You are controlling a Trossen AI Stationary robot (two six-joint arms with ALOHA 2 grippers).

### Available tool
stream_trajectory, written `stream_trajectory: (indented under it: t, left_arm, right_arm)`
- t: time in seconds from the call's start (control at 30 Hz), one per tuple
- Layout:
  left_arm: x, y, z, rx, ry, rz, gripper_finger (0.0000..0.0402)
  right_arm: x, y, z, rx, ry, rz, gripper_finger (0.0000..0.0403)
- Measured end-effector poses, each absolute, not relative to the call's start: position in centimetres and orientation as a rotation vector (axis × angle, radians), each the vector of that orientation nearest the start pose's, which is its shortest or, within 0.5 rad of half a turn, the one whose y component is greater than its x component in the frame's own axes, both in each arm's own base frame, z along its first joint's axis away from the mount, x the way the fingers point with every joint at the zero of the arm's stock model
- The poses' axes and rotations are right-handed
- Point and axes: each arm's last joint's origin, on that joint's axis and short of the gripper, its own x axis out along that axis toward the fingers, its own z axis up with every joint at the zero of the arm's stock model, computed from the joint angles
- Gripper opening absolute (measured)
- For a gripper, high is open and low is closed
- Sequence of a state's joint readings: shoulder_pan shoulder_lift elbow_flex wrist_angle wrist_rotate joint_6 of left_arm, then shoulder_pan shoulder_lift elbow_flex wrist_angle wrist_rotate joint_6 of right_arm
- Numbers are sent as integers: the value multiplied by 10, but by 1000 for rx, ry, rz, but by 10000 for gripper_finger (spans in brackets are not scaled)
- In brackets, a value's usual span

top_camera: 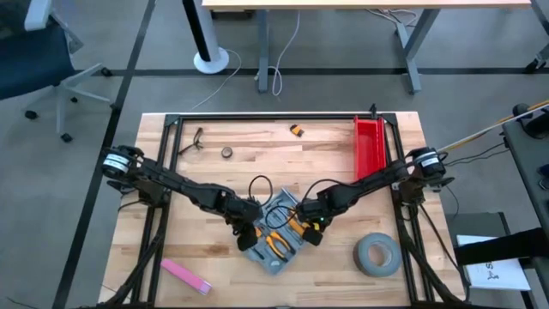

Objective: Prefit tool cases
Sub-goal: Adjust the bottom yellow screwdriver bit set in the gray pre-fit tool case

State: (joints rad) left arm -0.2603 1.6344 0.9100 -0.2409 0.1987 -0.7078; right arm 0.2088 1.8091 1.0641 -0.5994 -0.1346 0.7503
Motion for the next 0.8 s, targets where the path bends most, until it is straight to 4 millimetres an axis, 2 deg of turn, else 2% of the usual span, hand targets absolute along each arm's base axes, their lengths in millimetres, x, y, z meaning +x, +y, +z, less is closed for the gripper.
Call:
stream_trajectory:
  t: [0.33,0.57,0.8]
  left_arm:
    - [305,-99,175,-504,1018,-120,185]
    - [298,-95,161,-398,1125,-40,174]
    - [296,-94,158,-304,1158,-63,166]
  right_arm:
    - [318,64,144,556,1372,-239,0]
    - [319,63,144,545,1366,-247,0]
    - [319,63,144,526,1364,-232,0]
